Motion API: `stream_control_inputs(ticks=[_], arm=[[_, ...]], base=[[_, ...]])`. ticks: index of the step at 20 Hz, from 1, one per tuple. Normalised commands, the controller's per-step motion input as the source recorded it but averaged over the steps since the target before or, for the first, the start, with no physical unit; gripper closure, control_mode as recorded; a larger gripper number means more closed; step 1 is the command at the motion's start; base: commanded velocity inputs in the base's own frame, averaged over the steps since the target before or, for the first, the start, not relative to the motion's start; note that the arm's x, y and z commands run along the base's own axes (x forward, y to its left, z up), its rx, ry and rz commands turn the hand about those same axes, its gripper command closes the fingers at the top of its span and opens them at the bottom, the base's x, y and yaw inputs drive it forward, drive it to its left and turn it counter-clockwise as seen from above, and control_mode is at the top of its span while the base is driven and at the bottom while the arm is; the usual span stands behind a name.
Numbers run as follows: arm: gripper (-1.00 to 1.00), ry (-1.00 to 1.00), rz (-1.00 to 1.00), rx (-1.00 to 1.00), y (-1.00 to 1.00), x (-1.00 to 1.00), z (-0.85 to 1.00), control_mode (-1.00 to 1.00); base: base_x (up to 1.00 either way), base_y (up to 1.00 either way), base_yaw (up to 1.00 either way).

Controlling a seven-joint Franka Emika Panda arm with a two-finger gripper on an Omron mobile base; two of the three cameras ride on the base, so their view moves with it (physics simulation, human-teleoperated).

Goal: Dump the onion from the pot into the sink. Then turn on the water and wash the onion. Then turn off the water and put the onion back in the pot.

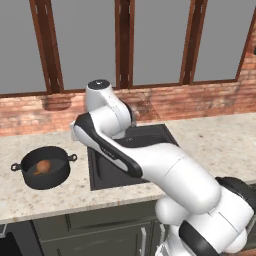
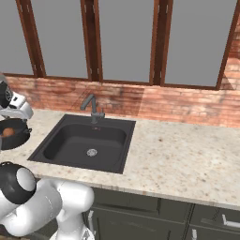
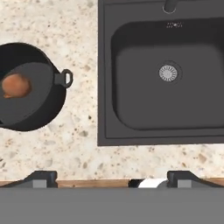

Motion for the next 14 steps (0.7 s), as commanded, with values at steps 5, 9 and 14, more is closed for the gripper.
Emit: stream_control_inputs(ticks=[5,9,14], arm=[[-1.0,0.15,-0.04,0.04,0.19,0.35,-0.29,-1.0],[-1.0,0.11,-0.02,0.05,0.12,0.26,-0.27,-1.0],[-1.0,0.1,-0.02,0.05,0.08,0.26,-0.29,-1.0]], base=[[0.0,0.0,0.0],[0.0,0.0,0.0],[0.0,0.0,0.0]])
